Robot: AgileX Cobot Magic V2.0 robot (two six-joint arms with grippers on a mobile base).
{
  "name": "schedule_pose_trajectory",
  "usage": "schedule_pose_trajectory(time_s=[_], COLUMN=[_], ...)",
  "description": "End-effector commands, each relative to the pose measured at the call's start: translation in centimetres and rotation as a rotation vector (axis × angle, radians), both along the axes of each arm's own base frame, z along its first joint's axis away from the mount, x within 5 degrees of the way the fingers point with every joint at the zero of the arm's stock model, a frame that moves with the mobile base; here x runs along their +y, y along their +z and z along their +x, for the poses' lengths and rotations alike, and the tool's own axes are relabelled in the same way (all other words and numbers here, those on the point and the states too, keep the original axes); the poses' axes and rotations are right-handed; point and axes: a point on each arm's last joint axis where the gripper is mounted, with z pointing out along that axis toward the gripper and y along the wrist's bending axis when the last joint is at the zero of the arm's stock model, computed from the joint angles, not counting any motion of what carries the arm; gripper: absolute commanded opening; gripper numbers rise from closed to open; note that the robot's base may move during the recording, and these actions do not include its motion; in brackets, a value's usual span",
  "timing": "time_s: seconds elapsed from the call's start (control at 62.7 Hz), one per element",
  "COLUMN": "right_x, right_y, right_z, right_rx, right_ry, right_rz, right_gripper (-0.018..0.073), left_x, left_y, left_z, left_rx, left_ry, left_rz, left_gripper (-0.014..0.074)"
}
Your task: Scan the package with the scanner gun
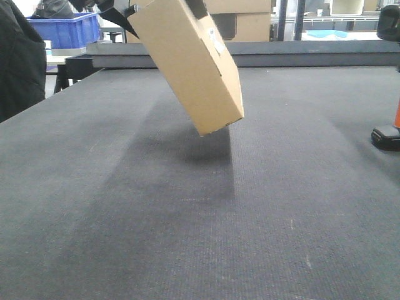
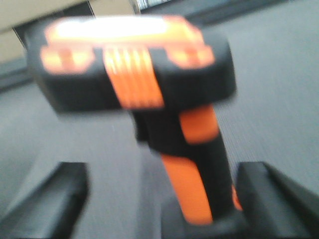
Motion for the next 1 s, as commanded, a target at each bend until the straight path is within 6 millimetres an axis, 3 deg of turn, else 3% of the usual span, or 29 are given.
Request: schedule_pose_trajectory(time_s=[0.0, 0.446, 0.686, 0.988], right_x=[-0.1, -0.5, -0.7, -0.7], right_y=[0.8, -1.1, -0.7, -1.2], right_z=[0.9, 4.2, 5.7, 6.1], right_rx=[-0.047, -0.025, -0.048, -0.035], right_ry=[-0.005, -0.021, -0.02, -0.02], right_rz=[-0.001, 0.003, 0.001, 0.002], right_gripper=[0.0566, 0.0559, 0.0559, 0.0559], left_x=[-0.2, -0.2, -0.2, -0.2], left_y=[0.3, 0.3, 0.3, 0.3], left_z=[0.0, 0.0, 0.1, 0.1], left_rx=[-0.021, -0.021, -0.023, -0.025], left_ry=[0.005, 0.005, 0.005, 0.005], left_rz=[-0.021, -0.021, -0.017, -0.013], left_gripper=[-0.0111, -0.0111, -0.0111, -0.0111])
